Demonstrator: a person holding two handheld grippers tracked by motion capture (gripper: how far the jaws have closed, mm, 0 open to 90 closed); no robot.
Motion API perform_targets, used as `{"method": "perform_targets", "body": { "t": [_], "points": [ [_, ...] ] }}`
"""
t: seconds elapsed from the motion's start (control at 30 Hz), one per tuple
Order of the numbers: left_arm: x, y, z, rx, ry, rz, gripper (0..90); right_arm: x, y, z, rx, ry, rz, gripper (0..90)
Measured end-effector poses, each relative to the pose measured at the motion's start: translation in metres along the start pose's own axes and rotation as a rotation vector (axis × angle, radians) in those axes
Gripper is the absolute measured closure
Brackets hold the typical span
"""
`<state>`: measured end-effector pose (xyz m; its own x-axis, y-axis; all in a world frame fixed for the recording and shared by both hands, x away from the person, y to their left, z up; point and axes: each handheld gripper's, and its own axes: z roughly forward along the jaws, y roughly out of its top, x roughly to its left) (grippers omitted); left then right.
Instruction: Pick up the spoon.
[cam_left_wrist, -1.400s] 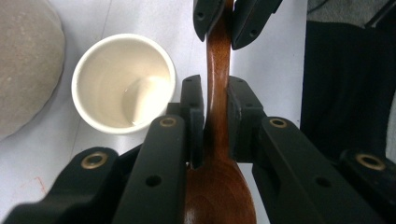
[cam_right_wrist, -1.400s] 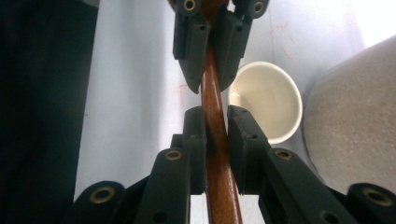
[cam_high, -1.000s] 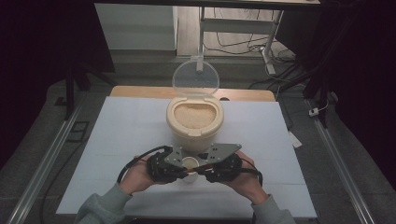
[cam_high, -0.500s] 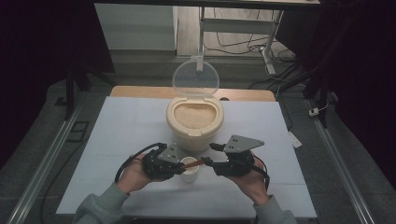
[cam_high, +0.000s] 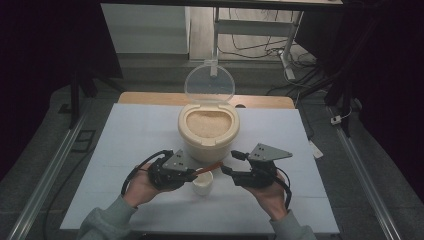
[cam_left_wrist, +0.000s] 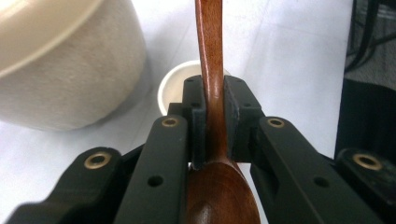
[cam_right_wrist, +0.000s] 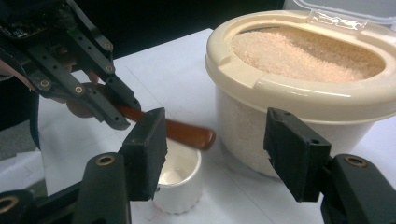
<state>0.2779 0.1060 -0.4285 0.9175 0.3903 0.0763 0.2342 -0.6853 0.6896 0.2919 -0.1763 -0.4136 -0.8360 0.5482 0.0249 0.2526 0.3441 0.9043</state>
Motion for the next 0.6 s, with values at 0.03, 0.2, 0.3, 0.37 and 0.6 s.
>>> {"method": "perform_targets", "body": {
  "t": [0.03, 0.2, 0.3, 0.37, 0.6],
  "points": [
    [0.000, 0.000, -0.001, -0.007, 0.003, -0.002, 79.0, 0.000, -0.001, 0.000, -0.004, -0.006, 0.009, 38.2],
    [0.000, 0.000, -0.003, -0.030, 0.010, -0.009, 78.9, -0.002, -0.005, 0.001, -0.006, -0.003, 0.040, 36.5],
    [0.000, 0.000, -0.004, -0.038, 0.010, -0.010, 79.0, -0.002, -0.007, 0.003, -0.003, -0.003, 0.056, 35.4],
    [0.000, 0.000, -0.003, -0.041, 0.013, -0.011, 79.0, -0.002, -0.009, 0.005, -0.001, -0.003, 0.063, 34.5],
    [-0.002, 0.000, -0.001, -0.057, 0.020, -0.012, 79.0, 0.002, -0.013, 0.014, -0.007, 0.010, 0.099, 33.1]
  ]
}}
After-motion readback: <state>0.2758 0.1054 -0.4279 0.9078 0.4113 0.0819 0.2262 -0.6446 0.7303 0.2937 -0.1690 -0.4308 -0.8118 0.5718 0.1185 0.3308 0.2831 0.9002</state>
